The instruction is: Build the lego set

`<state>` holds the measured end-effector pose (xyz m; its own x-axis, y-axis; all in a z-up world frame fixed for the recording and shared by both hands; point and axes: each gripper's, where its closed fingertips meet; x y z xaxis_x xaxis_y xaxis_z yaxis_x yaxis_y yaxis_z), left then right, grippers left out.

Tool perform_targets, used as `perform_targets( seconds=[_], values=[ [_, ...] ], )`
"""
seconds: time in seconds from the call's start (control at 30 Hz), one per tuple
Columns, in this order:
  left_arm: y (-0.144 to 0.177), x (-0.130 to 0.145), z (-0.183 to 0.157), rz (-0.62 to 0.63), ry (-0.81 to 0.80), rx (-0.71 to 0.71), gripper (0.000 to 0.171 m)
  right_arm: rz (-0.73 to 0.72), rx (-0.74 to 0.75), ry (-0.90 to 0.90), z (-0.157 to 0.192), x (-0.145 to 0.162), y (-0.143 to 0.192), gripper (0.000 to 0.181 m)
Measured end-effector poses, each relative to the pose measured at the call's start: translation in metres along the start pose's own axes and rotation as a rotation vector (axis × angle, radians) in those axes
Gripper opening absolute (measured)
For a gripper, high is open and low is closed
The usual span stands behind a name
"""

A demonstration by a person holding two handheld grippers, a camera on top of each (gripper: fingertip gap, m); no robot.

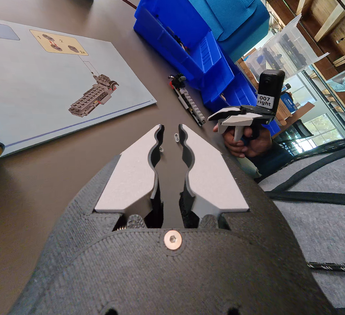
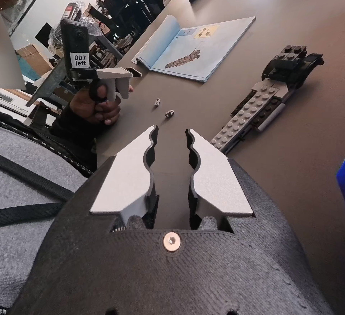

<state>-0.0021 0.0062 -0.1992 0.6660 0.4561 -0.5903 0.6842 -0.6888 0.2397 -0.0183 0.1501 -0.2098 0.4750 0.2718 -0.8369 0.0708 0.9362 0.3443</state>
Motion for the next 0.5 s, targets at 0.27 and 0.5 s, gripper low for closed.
perform_targets(
  seconds=[0.27, 0.5],
  values=[
    [-0.0001, 0.0003, 0.0002, 0.003, 0.003, 0.000, 0.018, 0.016, -0.018, -0.006, 0.0014, 0.0014, -0.0022, 0.032],
    [-0.0011, 0.0015, 0.0002, 0.012, 0.004, 0.000, 0.018, 0.008, -0.011, 0.001, 0.0012, 0.0006, -0.0016, 0.032]
  ],
)
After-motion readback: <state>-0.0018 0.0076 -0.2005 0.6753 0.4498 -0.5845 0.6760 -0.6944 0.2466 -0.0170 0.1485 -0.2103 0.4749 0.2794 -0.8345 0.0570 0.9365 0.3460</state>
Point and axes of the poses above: each gripper's, where its closed fingertips meet, y back along the fingers, x out of its underside, z = x × y across the jaws, and after that the axes turned 10 degrees about y, right-handed
